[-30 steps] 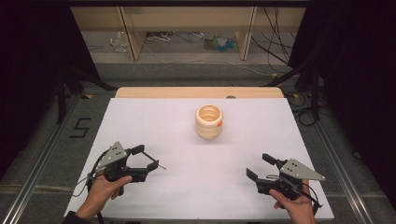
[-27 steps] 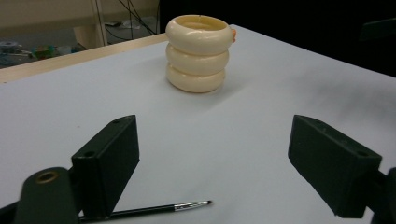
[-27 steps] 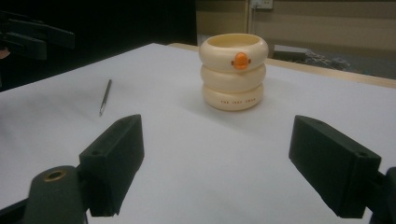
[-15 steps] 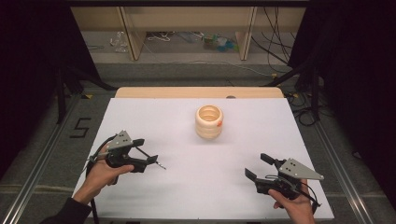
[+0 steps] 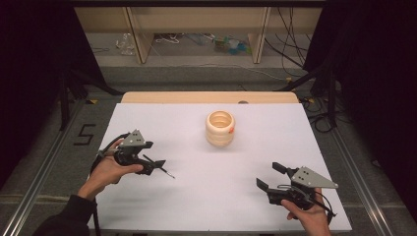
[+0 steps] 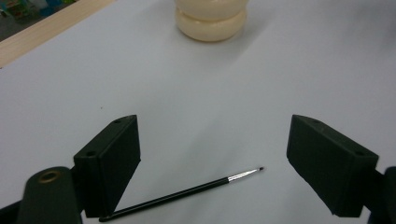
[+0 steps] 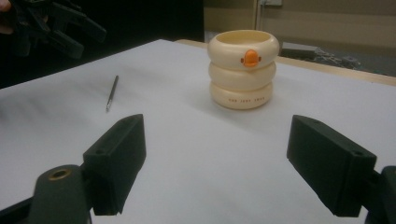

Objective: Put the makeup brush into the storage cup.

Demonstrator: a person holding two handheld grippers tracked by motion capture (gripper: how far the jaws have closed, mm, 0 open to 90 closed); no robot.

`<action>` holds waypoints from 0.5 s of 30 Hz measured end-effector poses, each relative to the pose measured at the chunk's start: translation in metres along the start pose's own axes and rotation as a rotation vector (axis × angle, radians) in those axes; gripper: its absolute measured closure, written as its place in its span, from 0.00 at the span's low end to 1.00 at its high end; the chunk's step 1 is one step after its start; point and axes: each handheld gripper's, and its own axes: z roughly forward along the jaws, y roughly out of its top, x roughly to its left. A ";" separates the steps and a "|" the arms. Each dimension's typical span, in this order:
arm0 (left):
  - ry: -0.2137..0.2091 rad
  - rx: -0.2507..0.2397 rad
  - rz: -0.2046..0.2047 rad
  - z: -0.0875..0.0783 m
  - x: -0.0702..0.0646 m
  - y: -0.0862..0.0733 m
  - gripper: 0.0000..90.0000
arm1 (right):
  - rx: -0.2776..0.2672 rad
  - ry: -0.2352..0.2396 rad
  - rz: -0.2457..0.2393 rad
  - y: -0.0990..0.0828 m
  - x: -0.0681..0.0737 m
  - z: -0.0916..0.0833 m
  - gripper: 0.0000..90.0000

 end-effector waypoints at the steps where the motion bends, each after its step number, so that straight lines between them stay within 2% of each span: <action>1: -0.019 0.014 0.017 0.001 0.001 0.001 0.20 | -0.002 -0.003 -0.004 0.000 0.000 0.000 0.23; 2: -0.027 0.031 0.019 0.002 0.001 0.001 0.20 | -0.004 -0.005 -0.004 0.000 0.001 0.000 0.23; 3: -0.035 0.057 0.048 0.004 0.002 0.002 0.20 | -0.011 0.005 0.003 -0.001 0.001 0.001 0.23; 5: -0.050 0.093 0.052 0.007 0.005 0.002 0.21 | 0.008 -0.006 -0.002 0.000 0.000 0.000 0.23; 6: -0.043 0.099 0.059 0.008 0.008 0.004 0.21 | 0.011 -0.005 -0.002 0.000 0.000 0.000 0.23; 7: -0.042 0.095 0.041 0.010 0.009 0.005 0.21 | 0.001 -0.003 -0.004 0.000 0.001 0.001 0.23; 8: -0.045 0.108 0.045 0.011 0.011 0.007 0.21 | 0.000 -0.002 -0.005 -0.001 0.001 0.001 0.23; 10: -0.052 0.126 0.060 0.015 0.012 0.009 0.21 | -0.012 0.010 0.005 -0.001 0.001 0.002 0.23; 11: -0.050 0.142 0.079 0.016 0.013 0.011 0.21 | 0.005 0.001 -0.005 0.000 0.001 0.000 0.23; 13: -0.055 0.145 0.059 0.018 0.012 0.012 0.21 | 0.001 0.002 -0.005 -0.001 0.001 0.001 0.23; 15: -0.067 0.159 0.066 0.019 0.013 0.012 0.21 | -0.009 0.015 0.004 -0.001 0.001 0.002 0.23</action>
